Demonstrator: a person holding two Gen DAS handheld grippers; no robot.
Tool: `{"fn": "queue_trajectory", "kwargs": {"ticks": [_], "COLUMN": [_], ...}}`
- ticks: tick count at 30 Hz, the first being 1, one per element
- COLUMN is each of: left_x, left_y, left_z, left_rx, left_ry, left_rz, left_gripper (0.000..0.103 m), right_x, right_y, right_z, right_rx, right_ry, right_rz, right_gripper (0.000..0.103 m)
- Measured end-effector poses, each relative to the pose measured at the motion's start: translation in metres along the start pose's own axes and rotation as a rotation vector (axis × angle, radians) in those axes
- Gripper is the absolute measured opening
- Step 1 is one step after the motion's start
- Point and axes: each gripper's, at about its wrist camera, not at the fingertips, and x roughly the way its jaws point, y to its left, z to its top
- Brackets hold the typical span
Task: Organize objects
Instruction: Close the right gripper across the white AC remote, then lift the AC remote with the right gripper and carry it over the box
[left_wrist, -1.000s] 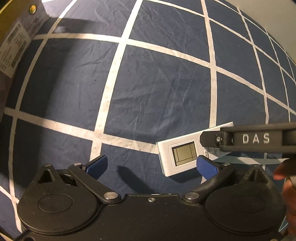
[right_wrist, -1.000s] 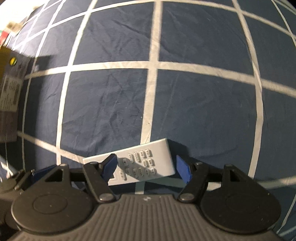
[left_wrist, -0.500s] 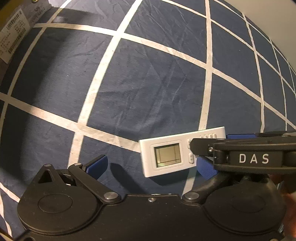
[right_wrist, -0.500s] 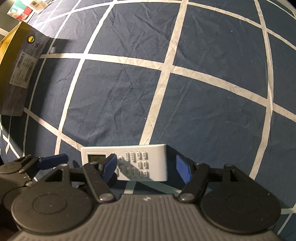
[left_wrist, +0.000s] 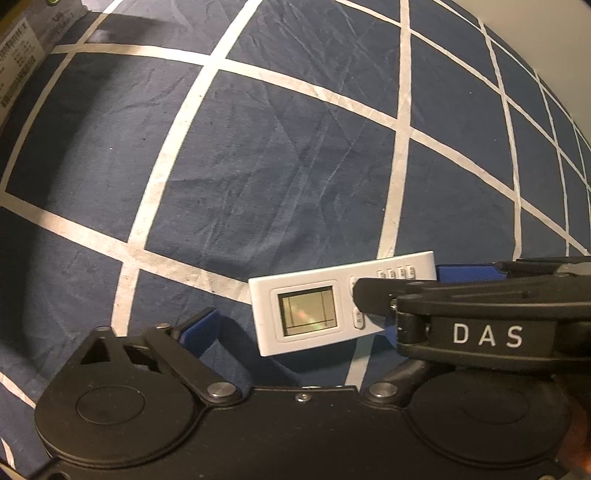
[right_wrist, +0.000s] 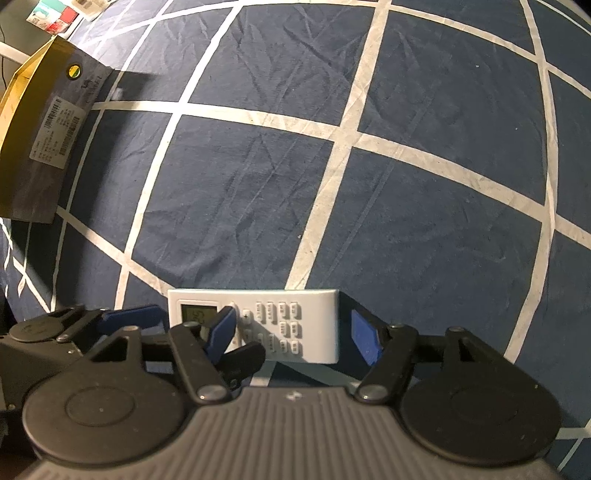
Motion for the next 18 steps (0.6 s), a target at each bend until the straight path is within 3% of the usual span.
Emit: {"fn": "queue_trajectory", "kwargs": {"ticks": [6,18], "left_x": [-0.004,-0.016], "left_y": [-0.003,0.0], "left_z": [0.001,0.001], "left_rx": [0.016,0.033], "left_ry": [-0.006,-0.016], "left_rz": [-0.034,-0.034], "left_gripper": [0.077,0.076], "right_x": [-0.002,-0.01], "right_y": [0.001,0.008], "right_z": [-0.002,-0.008], "right_rx": [0.001,0.029], "right_ry": [-0.013,-0.058], "right_rz": [0.004,0.003], "right_gripper": [0.059,0.058]}}
